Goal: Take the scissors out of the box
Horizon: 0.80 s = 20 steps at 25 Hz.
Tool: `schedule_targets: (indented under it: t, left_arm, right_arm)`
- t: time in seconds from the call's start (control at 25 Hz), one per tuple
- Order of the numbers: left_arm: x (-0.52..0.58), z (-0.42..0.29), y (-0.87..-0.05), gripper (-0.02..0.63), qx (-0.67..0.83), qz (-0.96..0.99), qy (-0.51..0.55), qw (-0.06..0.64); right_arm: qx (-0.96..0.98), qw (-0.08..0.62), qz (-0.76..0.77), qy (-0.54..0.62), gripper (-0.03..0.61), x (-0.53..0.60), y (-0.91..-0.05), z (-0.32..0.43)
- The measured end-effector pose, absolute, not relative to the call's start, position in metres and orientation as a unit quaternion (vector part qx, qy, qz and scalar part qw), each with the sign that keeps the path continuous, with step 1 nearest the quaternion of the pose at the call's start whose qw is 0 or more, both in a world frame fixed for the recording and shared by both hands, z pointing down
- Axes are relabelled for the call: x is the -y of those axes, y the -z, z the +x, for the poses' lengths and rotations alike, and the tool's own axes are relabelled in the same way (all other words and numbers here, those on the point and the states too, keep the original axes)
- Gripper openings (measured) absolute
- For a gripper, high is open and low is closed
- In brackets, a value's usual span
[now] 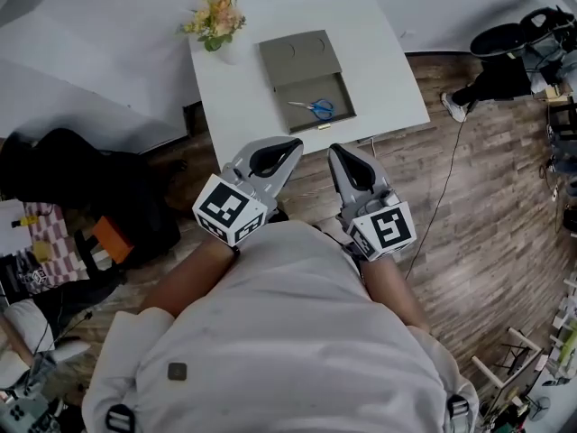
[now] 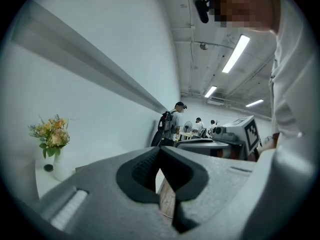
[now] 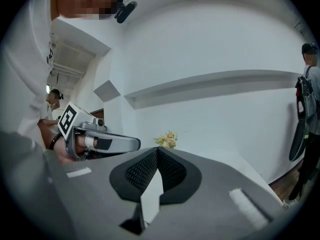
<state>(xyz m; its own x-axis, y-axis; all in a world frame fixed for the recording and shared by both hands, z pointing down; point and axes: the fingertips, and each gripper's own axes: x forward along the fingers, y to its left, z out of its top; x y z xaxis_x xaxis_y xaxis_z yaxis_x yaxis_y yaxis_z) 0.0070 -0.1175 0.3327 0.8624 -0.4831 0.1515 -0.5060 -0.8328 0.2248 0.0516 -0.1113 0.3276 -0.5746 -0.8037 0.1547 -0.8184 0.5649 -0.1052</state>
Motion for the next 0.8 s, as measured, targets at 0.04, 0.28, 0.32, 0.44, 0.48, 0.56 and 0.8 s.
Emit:
schedule_targets:
  t: [0.04, 0.28, 0.32, 0.44, 0.48, 0.56, 0.8]
  left_arm:
    - [0.124, 0.002, -0.333, 0.003, 0.255, 0.957, -0.044, 0.129]
    - [0.159, -0.023, -0.333, 0.003, 0.230, 0.962, -0.033, 0.141]
    - [0.164, -0.026, -0.334, 0.003, 0.227, 0.963, -0.032, 0.142]
    - [0.176, -0.027, -0.338, 0.003, 0.220, 0.964, -0.032, 0.147]
    - [0.179, -0.026, -0.340, 0.004, 0.218, 0.964, -0.033, 0.149]
    - [0.183, -0.024, -0.344, 0.003, 0.217, 0.963, -0.037, 0.152]
    - [0.207, -0.015, -0.352, 0.003, 0.240, 0.957, -0.050, 0.156]
  right_arm:
    - [0.882, 0.047, 0.462, -0.082, 0.011, 0.118, -0.328, 0.048]
    - [0.868, 0.055, 0.488, -0.077, 0.011, 0.154, -0.329, 0.029]
    - [0.867, 0.055, 0.490, -0.077, 0.011, 0.158, -0.328, 0.026]
    - [0.862, 0.058, 0.497, -0.077, 0.011, 0.170, -0.331, 0.025]
    - [0.861, 0.060, 0.499, -0.078, 0.011, 0.173, -0.333, 0.027]
    - [0.859, 0.062, 0.501, -0.082, 0.011, 0.179, -0.336, 0.032]
    - [0.866, 0.072, 0.486, -0.097, 0.011, 0.205, -0.348, 0.060]
